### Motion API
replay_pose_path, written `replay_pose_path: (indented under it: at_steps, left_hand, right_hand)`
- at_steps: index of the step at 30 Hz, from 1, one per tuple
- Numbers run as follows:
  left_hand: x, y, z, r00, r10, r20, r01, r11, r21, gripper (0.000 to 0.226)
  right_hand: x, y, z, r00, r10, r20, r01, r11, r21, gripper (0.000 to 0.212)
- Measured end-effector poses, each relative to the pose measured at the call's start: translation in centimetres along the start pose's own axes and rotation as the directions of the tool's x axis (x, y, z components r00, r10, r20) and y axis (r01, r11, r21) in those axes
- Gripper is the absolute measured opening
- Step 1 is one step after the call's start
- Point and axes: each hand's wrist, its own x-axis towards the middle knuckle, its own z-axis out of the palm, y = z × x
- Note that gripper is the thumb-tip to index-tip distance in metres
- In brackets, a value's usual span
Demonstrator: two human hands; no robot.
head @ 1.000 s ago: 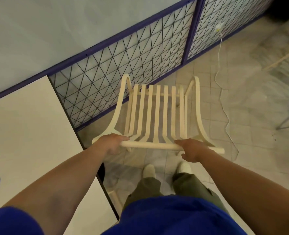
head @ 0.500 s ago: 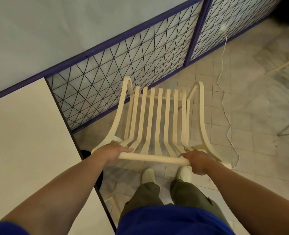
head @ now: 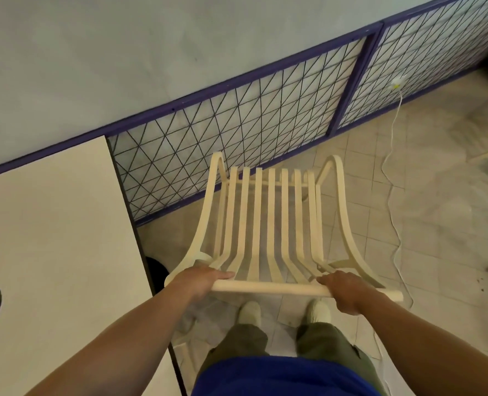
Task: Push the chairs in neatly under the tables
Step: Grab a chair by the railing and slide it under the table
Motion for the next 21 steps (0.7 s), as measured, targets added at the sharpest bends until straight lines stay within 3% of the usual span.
replay_pose_path:
  at_steps: [5, 8, 9, 12, 14, 16, 20, 21]
  left_hand:
    - [-1.5, 0.2, 2.5, 0.999, -0.025, -0.023, 0.022, 0.995, -0.100, 0.074]
    - [-2.3, 0.4, 4.2, 0.999, 0.002, -0.048, -0.009, 0.989, -0.148, 0.087]
    - [-2.8, 0.7, 4.8, 0.999, 0.027, -0.047, -0.031, 0.996, -0.087, 0.088]
    - [-4.0, 1.8, 7.2, 0.991, 0.112, -0.070, -0.098, 0.980, 0.171, 0.049]
    - [-4.2, 2.1, 8.6, 0.984, 0.154, -0.096, -0.117, 0.943, 0.311, 0.069]
    - [-3.9, 2.5, 10.2, 0.987, 0.122, -0.103, -0.076, 0.925, 0.372, 0.085]
    - [-5.0, 4.4, 12.9, 0.989, 0.080, -0.124, -0.042, 0.959, 0.282, 0.066]
    - [-5.2, 4.9, 13.9, 0.987, 0.074, -0.142, -0.035, 0.964, 0.263, 0.072]
  right_hand:
    - [0.7, 2.2, -1.0, 0.998, -0.068, 0.000, 0.068, 0.996, -0.063, 0.058]
    - [1.0, 3.8, -1.6, 0.992, -0.121, 0.030, 0.123, 0.987, -0.105, 0.053]
    - [1.2, 4.4, -1.9, 0.989, -0.139, 0.047, 0.144, 0.982, -0.124, 0.053]
    - [1.5, 6.5, -2.6, 0.981, -0.190, 0.048, 0.195, 0.966, -0.172, 0.051]
    - [1.7, 7.8, -3.0, 0.974, -0.218, 0.065, 0.227, 0.953, -0.199, 0.049]
    - [2.0, 9.4, -3.3, 0.963, -0.257, 0.076, 0.267, 0.939, -0.214, 0.050]
    - [2.2, 11.9, -4.0, 0.949, -0.304, 0.088, 0.316, 0.913, -0.259, 0.049]
    - [2.3, 12.5, -4.2, 0.945, -0.315, 0.092, 0.328, 0.904, -0.274, 0.049]
